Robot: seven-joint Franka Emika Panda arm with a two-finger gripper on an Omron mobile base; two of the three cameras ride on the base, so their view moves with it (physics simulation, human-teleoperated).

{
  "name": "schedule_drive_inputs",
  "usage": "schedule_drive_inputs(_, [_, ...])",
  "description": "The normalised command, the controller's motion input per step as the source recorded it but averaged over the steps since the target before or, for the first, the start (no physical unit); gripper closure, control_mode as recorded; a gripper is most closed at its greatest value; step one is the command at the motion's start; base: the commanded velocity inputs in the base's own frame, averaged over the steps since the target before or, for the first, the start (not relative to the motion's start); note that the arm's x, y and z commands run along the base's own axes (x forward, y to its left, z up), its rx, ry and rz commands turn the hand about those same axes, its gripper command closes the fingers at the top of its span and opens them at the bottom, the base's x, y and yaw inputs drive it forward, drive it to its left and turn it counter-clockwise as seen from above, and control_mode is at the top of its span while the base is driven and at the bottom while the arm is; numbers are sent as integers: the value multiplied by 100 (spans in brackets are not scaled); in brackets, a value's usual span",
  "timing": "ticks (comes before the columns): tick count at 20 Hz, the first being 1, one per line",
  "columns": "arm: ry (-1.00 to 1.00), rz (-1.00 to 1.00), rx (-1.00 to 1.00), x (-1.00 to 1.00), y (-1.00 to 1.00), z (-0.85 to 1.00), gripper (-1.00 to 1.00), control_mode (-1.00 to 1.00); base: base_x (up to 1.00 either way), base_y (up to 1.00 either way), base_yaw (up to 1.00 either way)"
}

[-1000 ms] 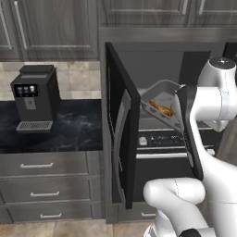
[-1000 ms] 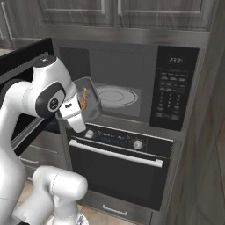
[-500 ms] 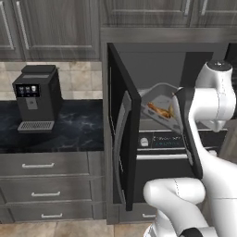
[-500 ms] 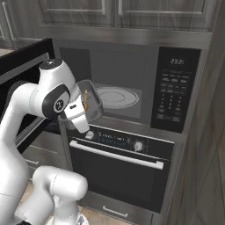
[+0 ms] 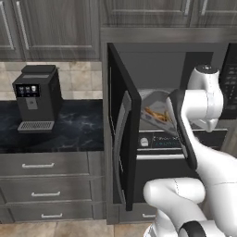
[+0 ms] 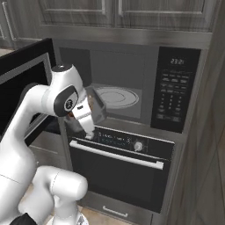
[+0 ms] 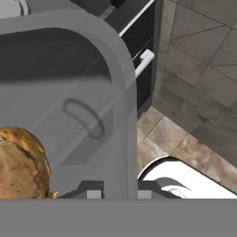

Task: Place the tupperware containing the chicken drumstick and onion meal in the microwave. Close the microwave door and press the start button to reheat the meal.

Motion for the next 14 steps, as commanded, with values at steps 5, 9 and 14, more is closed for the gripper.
schedule_drive_inputs(5, [9,0,0,46,-12,-32,100,-100,0,0,0])
schedule_drive_inputs(9, [2,0,0,52,-20,-20,100,-100,0,0,0])
schedule_drive_inputs(14, [-2,0,1,49,-18,-9,100,-100,0,0,0])
